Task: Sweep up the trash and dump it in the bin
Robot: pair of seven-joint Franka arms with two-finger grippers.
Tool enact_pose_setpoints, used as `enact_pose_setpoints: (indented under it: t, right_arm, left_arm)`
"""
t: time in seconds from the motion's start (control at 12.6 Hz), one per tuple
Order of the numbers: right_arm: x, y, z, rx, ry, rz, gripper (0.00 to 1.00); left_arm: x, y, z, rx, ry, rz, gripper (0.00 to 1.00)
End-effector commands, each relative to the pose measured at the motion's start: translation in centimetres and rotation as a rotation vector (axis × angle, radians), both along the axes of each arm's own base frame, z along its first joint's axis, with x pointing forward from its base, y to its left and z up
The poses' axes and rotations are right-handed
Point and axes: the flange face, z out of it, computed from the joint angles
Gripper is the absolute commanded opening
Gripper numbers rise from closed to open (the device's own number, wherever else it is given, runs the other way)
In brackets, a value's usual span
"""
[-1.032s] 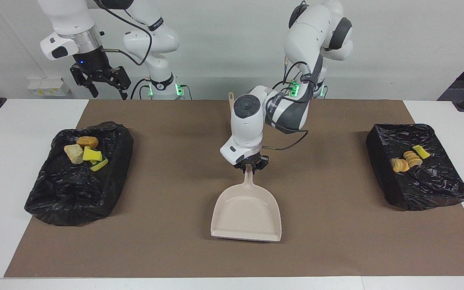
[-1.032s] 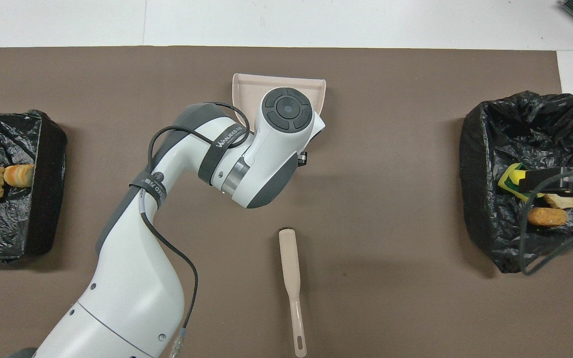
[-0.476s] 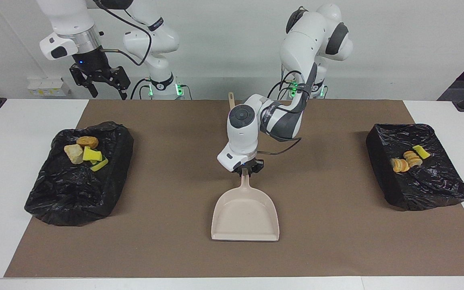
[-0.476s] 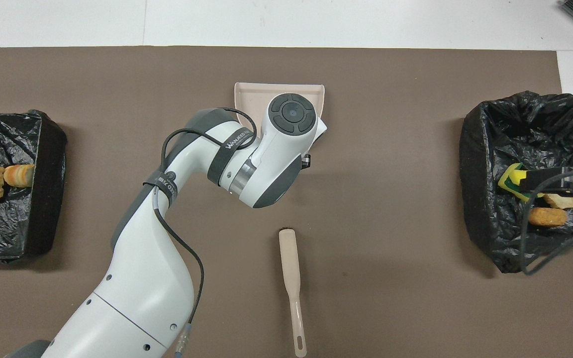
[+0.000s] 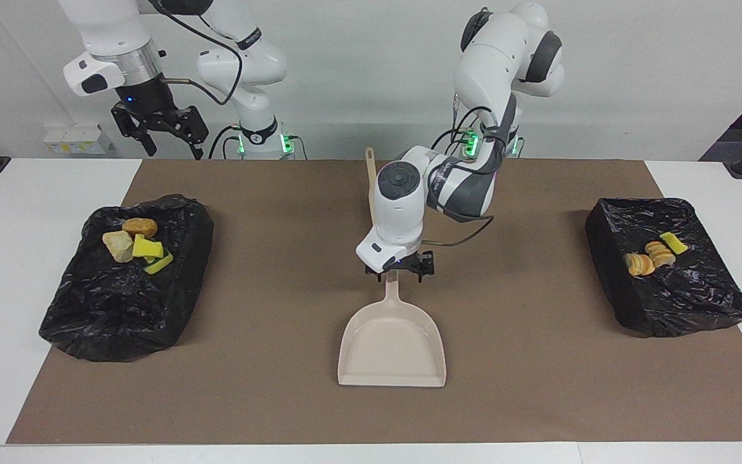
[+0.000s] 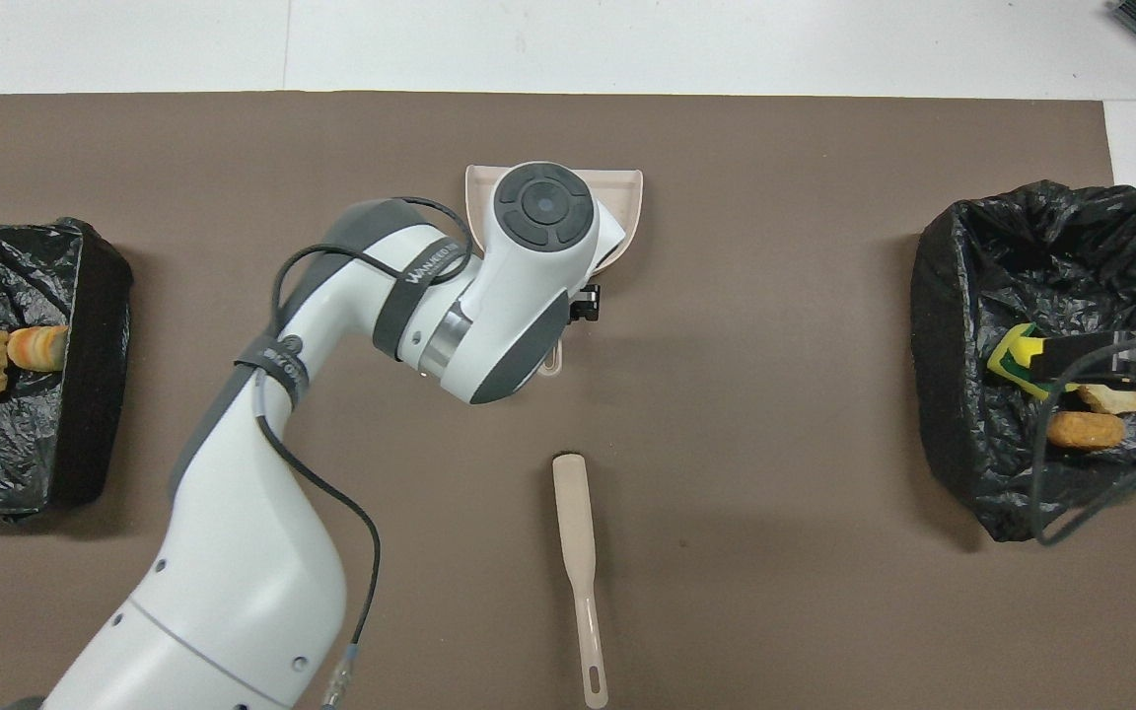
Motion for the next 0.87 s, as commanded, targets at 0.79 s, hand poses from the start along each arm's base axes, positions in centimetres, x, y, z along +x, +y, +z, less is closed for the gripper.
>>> enact_pose_setpoints:
  t: [0.79]
  right_arm:
    - [-0.1,-0.3,0.0,0.001,0.011,0.015,1.00]
  left_arm:
    - [-5.5,28.8,23.9,-0.066,-0.082,-0.140,1.00]
